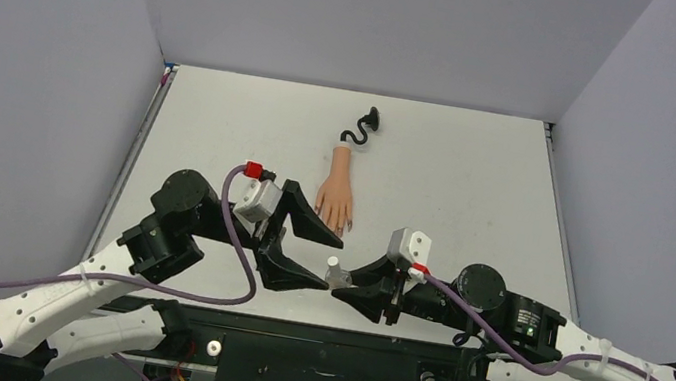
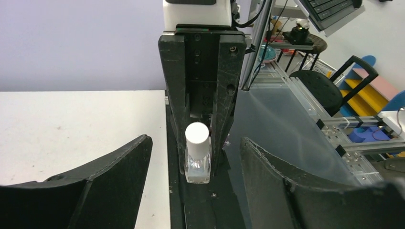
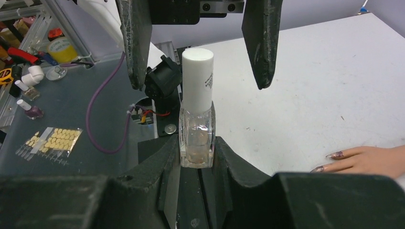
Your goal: Paint the nails
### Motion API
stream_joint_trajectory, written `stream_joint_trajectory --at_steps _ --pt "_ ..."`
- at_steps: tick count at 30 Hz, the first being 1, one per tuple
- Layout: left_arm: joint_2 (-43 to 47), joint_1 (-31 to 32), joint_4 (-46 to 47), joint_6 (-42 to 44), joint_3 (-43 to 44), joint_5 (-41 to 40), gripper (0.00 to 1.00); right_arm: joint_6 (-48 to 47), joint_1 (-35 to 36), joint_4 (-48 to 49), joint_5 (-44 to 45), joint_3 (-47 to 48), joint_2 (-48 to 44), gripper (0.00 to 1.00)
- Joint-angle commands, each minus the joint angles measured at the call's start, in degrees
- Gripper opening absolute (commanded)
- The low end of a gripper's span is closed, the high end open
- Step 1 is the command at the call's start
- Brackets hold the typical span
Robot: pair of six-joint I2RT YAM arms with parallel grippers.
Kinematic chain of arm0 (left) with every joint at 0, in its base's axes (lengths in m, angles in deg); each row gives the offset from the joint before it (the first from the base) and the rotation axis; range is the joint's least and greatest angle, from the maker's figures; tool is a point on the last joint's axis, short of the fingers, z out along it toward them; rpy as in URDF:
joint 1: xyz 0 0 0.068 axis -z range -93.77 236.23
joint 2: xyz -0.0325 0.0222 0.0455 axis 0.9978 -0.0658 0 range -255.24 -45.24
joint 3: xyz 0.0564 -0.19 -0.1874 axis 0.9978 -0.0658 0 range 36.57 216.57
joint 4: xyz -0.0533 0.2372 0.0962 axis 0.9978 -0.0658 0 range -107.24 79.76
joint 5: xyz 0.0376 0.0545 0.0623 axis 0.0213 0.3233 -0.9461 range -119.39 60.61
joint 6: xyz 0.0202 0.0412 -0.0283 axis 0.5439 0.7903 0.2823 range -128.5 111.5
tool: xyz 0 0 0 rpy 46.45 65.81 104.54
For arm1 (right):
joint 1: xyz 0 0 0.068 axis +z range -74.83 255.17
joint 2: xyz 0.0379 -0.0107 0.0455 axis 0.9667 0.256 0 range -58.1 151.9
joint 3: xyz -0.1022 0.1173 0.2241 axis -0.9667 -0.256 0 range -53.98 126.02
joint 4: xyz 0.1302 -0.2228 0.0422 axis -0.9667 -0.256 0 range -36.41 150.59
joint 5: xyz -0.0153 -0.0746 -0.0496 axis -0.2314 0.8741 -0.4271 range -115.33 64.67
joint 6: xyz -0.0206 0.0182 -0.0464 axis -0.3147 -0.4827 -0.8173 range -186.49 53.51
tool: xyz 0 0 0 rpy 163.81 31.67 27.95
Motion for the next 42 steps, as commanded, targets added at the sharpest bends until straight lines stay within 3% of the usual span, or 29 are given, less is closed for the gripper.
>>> stream_joint_trajectory --at_steps 1,16,30,37,42 --pt "-1.13 -0.27 6.41 -2.4 2.22 4.04 0.62 -1.09 -0.34 2.26 -1.69 1.84 0.37 0.0" --pt "-1.77 -0.26 8.9 -4.1 0.16 3.52 0.4 -1.64 -0.38 3.19 -0.92 2.74 1.71 0.0" --pt "-1.81 -0.12 9.67 -5.15 -1.38 3.55 0.34 -1.35 -0.31 4.52 -0.64 3.13 1.72 0.0" --pt "-1.87 -0.05 10.55 -5.76 -1.7 2.83 0.16 -1.16 -0.31 5.07 -0.12 2.77 1.79 0.0" --pt "-1.91 -0.05 9.73 -5.34 -2.4 -0.19 0.12 -0.55 -0.39 6.72 6.11 1.67 1.22 0.0"
